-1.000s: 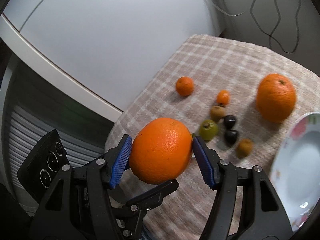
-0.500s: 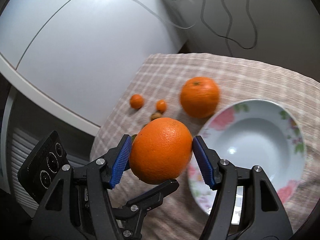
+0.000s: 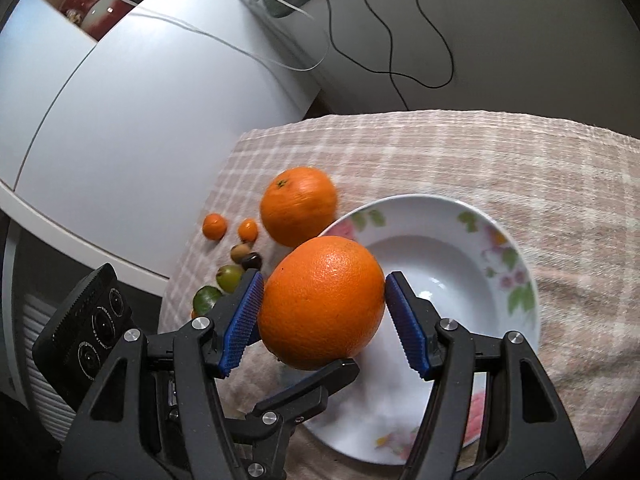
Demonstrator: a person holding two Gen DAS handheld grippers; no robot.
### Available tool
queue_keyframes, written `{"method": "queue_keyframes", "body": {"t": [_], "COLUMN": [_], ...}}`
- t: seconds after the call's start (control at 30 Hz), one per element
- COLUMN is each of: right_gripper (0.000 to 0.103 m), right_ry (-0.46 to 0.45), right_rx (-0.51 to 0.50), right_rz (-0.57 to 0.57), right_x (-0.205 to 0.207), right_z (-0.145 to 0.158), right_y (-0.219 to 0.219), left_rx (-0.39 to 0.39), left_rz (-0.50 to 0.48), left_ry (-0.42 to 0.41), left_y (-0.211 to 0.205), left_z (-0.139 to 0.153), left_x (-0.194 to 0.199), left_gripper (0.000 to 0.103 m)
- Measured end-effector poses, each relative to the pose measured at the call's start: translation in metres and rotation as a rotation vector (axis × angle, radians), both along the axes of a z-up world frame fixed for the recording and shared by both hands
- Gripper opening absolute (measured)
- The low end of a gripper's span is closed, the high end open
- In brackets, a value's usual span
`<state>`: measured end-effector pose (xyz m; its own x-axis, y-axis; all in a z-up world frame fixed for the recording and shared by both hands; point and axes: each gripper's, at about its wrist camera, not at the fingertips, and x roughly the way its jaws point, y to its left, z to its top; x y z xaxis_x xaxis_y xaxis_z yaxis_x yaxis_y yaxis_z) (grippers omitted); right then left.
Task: Organize fruits
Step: 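Carry the large orange with the right tool onto the white plate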
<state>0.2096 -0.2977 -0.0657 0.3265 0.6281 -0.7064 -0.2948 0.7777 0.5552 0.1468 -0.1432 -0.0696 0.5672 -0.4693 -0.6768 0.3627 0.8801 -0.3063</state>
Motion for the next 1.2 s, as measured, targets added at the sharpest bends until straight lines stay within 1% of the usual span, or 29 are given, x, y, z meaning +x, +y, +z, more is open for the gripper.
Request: {"method": "queue_keyframes", "body": {"t": [0.33, 0.53, 0.67, 0.73, 0.77, 0.8, 0.83, 0.93, 1.03, 1.2], "right_gripper": [0.066, 0.066, 0.066, 0.067, 0.07, 0.073, 0.074, 0.074, 0.074, 0.074], "right_ry": [0.017, 0.024, 0.028, 0.021, 0.018, 0.015, 0.01, 0.001, -0.007, -0.034], "right_rx": [0.006, -0.023, -0.019, -0.031, -0.041, -0.047, -0.052, -0.053, -0.05, -0.06], "right_rz": [-0.024, -0.03, -0.042, -0.044, -0.046, -0.049, -0.052, -0.063, -0.077, -0.089], "right_x": [0.01, 0.011, 0.012, 0.011, 0.011, 0.011, 0.01, 0.009, 0.006, -0.003], "right_z": [-0.01, -0.011, -0.011, -0.011, -0.01, -0.01, -0.009, -0.007, -0.003, 0.007], "right_y": [-0.012, -0.013, -0.015, -0.014, -0.013, -0.012, -0.012, -0.015, -0.018, -0.018], "left_rx": [0.028, 0.059, 0.062, 0.073, 0.076, 0.079, 0.078, 0.078, 0.091, 0.092], "left_rz": [-0.013, -0.012, -0.008, -0.014, -0.014, -0.009, -0.005, 0.0, 0.005, 0.008], "left_ry": [0.027, 0.04, 0.044, 0.046, 0.048, 0.045, 0.04, 0.03, 0.017, 0.003], "left_y": [-0.011, -0.02, -0.024, -0.023, -0.025, -0.025, -0.023, -0.02, -0.017, -0.009], "left_z": [-0.006, -0.011, -0.009, -0.009, -0.009, -0.008, -0.008, -0.003, 0.0, 0.005], "left_x": [0.014, 0.022, 0.025, 0.024, 0.024, 0.024, 0.024, 0.022, 0.018, 0.006], "left_gripper": [0.06, 0.06, 0.06, 0.06, 0.06, 0.06, 0.061, 0.064, 0.064, 0.065]}}
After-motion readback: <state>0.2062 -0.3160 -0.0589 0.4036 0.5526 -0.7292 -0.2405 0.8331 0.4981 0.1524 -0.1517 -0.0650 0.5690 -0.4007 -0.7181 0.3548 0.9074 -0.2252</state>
